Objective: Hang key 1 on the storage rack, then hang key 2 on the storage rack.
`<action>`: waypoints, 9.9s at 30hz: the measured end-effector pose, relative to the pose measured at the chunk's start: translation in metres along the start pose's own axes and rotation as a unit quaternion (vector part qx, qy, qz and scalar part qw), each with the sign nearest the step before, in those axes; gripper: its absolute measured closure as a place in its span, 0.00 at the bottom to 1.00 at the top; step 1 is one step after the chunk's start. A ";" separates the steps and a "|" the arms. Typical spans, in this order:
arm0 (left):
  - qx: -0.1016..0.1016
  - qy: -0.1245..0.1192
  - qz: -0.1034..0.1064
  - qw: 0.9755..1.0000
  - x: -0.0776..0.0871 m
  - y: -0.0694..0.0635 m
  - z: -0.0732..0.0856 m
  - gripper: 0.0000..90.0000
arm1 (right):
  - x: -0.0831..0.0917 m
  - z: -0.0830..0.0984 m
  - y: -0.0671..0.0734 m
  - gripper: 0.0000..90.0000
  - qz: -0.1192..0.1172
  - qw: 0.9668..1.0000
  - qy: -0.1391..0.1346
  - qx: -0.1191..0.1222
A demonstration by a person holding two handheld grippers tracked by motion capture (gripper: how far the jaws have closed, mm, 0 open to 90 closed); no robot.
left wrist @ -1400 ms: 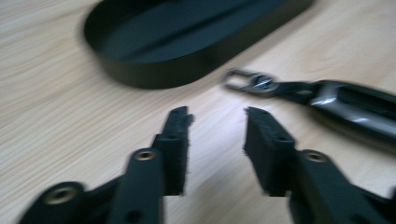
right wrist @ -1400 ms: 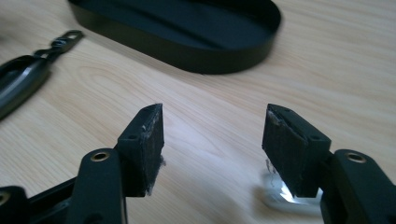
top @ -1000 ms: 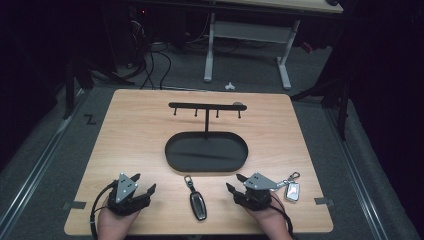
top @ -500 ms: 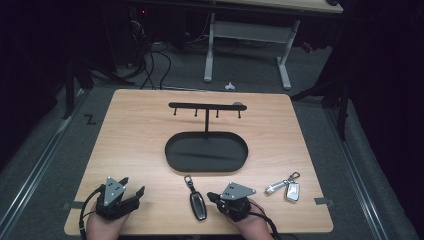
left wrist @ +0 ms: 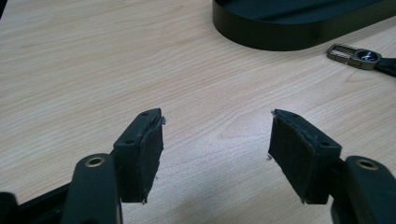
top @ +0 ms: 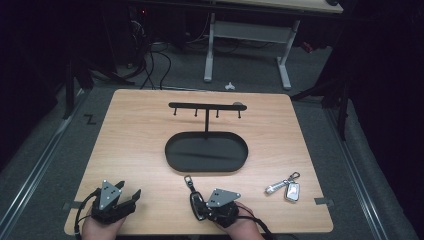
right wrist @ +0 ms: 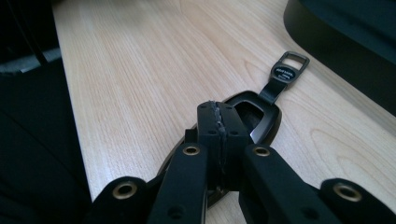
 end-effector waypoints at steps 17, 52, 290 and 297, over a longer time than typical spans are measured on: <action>-0.011 -0.002 0.010 1.000 -0.003 -0.004 -0.006 0.40 | 0.015 0.023 -0.042 1.00 0.074 0.996 0.021 -0.044; -0.060 -0.009 0.046 0.997 -0.030 -0.029 -0.040 0.39 | 0.077 0.085 -0.074 0.95 0.150 0.976 0.011 -0.158; -0.061 -0.011 0.070 0.996 -0.002 -0.014 -0.004 0.20 | 0.119 -0.136 -0.148 0.89 0.096 0.950 0.278 -0.108; -0.060 -0.012 0.072 0.996 -0.001 -0.014 -0.004 0.20 | 0.120 -0.153 -0.152 0.89 0.102 0.952 0.268 -0.106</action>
Point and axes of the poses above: each handheld gripper's, and its own axes: x roughly backward along the jaws, z roughly out of its underside, y roughly to its left, the point moved 1 cm from there along -x, roughly forward along the jaws, and after that the axes turned 13 degrees about y, right-handed, at the moved point
